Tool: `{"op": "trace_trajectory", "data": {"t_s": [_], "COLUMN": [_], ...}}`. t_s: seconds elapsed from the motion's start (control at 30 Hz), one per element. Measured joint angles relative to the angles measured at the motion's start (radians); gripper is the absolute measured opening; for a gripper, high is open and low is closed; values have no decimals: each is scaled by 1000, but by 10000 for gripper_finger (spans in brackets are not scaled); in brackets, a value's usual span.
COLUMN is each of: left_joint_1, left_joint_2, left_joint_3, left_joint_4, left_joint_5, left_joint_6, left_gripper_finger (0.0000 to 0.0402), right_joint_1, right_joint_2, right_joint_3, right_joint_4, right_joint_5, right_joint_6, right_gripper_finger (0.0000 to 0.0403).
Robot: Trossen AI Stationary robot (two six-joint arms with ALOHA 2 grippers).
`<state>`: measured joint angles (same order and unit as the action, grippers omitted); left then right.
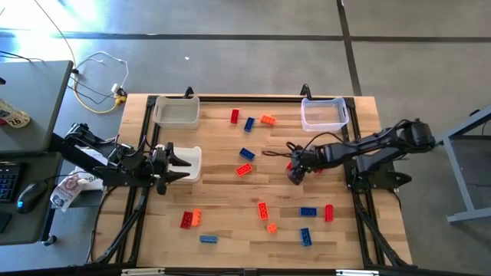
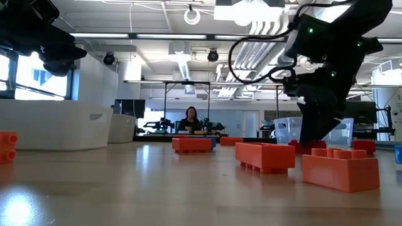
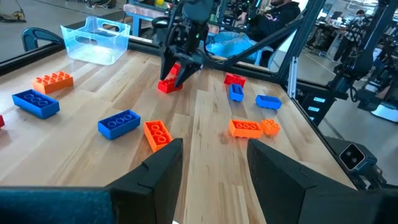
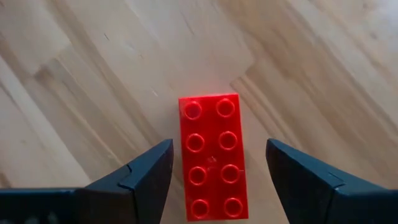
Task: Sort & place blocks by color
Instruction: Put the red game piece into the transparent bin
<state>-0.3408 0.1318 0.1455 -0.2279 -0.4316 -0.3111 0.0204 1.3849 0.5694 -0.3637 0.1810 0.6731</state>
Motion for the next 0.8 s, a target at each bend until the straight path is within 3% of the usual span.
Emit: {"op": "trace_trajectory", "data": {"t_s": [0.23,0.5,0.8], "left_joint_1": [0,0,0], "left_joint_2": [0,0,0], "left_joint_3": [0,0,0], "left_joint_4": [0,0,0], "left_joint_5": [0,-3,-3], "left_joint_6": [-3,-3,0], "left_gripper_finger": [168,168,168], "right_joint_1": [3,2,2], "right_joint_2": [72,64,-16], "right_joint_3": [5,4,-3], "right_joint_4": [2,1,3], "right_joint_5": [12,9,10], "right_joint_6": [2,23,52], "right_gripper_finger": [231,112,111]}}
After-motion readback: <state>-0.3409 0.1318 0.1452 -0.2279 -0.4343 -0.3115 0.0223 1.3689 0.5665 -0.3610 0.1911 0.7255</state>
